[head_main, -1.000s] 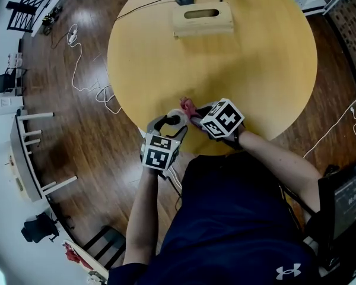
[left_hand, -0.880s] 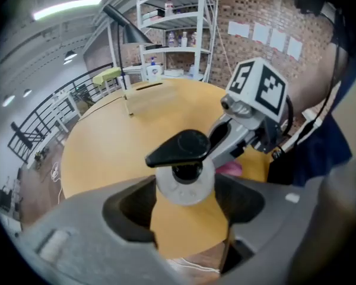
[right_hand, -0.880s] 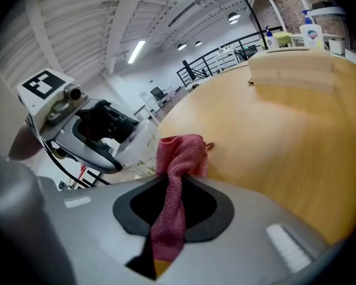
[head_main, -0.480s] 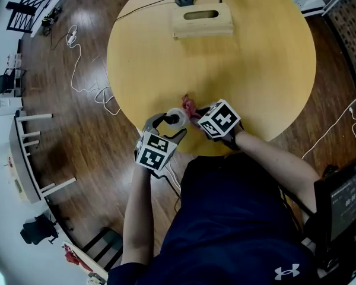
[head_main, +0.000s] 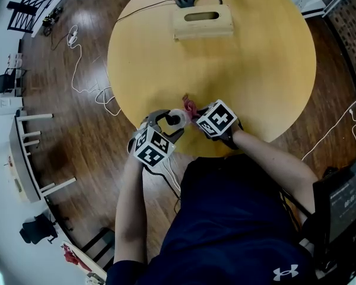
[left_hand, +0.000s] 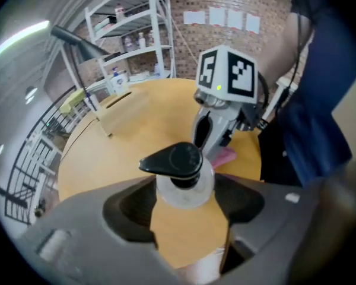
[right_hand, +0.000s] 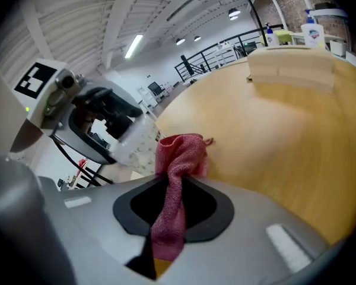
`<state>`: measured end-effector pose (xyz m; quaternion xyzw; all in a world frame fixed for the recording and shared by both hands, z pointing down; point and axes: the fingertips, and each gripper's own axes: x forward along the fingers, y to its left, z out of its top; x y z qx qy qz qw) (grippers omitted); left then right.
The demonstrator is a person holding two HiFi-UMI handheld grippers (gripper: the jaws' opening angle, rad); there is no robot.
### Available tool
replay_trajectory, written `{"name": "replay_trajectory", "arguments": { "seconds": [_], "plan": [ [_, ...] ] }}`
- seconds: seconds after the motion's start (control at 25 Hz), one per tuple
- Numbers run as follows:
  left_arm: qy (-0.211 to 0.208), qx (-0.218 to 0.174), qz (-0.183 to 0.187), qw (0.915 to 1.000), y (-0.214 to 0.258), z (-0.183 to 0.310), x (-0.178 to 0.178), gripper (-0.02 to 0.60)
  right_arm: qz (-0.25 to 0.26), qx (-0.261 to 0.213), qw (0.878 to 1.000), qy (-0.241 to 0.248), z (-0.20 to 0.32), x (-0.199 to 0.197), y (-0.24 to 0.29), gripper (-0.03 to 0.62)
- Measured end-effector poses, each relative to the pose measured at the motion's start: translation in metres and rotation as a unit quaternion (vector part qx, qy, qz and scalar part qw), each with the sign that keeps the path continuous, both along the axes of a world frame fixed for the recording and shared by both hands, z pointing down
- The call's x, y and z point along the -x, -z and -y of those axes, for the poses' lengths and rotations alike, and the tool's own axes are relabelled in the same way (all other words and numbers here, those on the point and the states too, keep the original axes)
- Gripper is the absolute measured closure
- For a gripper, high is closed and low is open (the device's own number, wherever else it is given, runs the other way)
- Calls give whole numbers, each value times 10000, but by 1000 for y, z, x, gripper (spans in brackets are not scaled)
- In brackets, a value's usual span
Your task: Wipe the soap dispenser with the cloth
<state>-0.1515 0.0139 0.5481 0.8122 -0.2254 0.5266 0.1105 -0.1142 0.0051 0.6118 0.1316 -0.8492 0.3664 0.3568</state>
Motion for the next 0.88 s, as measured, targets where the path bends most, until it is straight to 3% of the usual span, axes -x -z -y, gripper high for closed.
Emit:
{"name": "replay_trajectory", "arguments": {
  "seconds": [0.08,0.12,0.2,0.28,0.36,0.44,0.52,0.64,0.76,0.84,0.88],
  "plan": [
    [-140,21,125,9998,-1,1,0,270,-205,152,9997,-13,-3,-2,-21,522],
    [55,43,114,9999,-1,2,0,263,-241,196,9995,-37,-4,-3,-26,522],
    [890,113,-133,9959,3,4,1,241,-227,159,9996,-41,-4,-3,-23,522],
    [1880,129,-450,9811,8,2,2,239,12,-54,10000,-6,-5,1,-1,522],
    [2360,-9,-445,9707,8,1,4,246,416,-272,9987,-53,-5,4,35,522],
    [2233,-150,-266,9743,6,1,5,272,724,-455,9963,-54,-4,6,65,522],
    [1791,-164,-190,9835,3,1,5,272,802,-537,9953,75,-6,7,72,522],
    [757,-69,-134,9970,1,-1,1,273,544,-446,9972,255,-6,6,50,522],
    [-142,-6,-72,9999,1,-3,-1,272,89,-277,9992,290,-4,4,17,522],
    [-191,-21,18,9998,0,-2,-1,269,-212,-169,9991,312,-6,1,-9,522],
    [0,-41,51,10000,0,-1,0,253,-312,-110,9990,298,-7,0,-19,522]
  ]
}}
